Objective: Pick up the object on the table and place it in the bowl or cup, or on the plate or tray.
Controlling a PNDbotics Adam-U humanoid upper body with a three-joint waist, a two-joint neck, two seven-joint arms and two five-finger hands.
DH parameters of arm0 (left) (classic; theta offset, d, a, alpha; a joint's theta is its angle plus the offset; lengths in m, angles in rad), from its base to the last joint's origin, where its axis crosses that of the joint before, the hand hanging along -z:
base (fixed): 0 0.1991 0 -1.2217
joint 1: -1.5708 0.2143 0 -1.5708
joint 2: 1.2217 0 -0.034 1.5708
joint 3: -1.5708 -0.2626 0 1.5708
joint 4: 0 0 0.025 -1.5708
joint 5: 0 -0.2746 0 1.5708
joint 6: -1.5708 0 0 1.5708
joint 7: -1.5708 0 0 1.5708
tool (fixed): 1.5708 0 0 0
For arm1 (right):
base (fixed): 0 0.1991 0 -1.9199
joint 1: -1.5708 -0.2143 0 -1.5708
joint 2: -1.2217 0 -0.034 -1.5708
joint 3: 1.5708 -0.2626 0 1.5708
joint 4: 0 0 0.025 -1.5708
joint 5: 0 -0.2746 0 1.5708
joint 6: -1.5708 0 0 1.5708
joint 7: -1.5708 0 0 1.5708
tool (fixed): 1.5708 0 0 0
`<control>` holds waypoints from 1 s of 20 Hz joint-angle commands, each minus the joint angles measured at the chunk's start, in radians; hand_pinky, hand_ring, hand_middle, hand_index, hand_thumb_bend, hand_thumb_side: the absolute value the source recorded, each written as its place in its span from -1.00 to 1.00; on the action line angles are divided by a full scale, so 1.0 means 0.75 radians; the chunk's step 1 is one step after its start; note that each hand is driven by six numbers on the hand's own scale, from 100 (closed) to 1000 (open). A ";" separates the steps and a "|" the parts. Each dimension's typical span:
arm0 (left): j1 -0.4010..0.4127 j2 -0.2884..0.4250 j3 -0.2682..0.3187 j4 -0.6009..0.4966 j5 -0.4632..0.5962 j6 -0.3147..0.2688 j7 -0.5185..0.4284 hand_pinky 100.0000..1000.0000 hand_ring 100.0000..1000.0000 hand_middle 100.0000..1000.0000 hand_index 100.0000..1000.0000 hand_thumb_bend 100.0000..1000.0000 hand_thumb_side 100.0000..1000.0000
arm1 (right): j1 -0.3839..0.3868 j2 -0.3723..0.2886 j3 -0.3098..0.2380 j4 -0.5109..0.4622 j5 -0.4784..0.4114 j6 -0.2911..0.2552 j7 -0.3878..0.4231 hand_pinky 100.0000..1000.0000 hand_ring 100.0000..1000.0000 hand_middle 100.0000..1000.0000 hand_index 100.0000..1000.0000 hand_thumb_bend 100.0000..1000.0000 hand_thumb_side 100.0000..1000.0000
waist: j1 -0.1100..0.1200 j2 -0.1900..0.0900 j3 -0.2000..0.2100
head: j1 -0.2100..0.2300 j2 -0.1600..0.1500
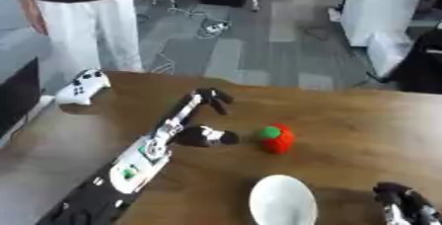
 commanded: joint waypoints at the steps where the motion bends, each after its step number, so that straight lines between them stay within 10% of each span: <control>1: -0.040 0.006 -0.007 0.008 -0.030 -0.019 -0.012 1.00 0.12 0.24 0.39 1.00 0.28 | -0.030 -0.002 0.002 -0.012 -0.003 -0.003 0.004 0.84 0.45 -0.03 0.41 -1.00 -0.27 | -0.001 -0.013 -0.006 | 0.021 -0.025; 20: -0.279 -0.041 -0.031 0.246 -0.171 -0.091 -0.154 1.00 0.11 0.23 0.38 1.00 0.30 | -0.038 -0.014 0.028 0.016 -0.017 -0.012 0.039 0.84 0.45 -0.04 0.38 -1.00 -0.28 | -0.001 -0.002 -0.033 | 0.118 -0.103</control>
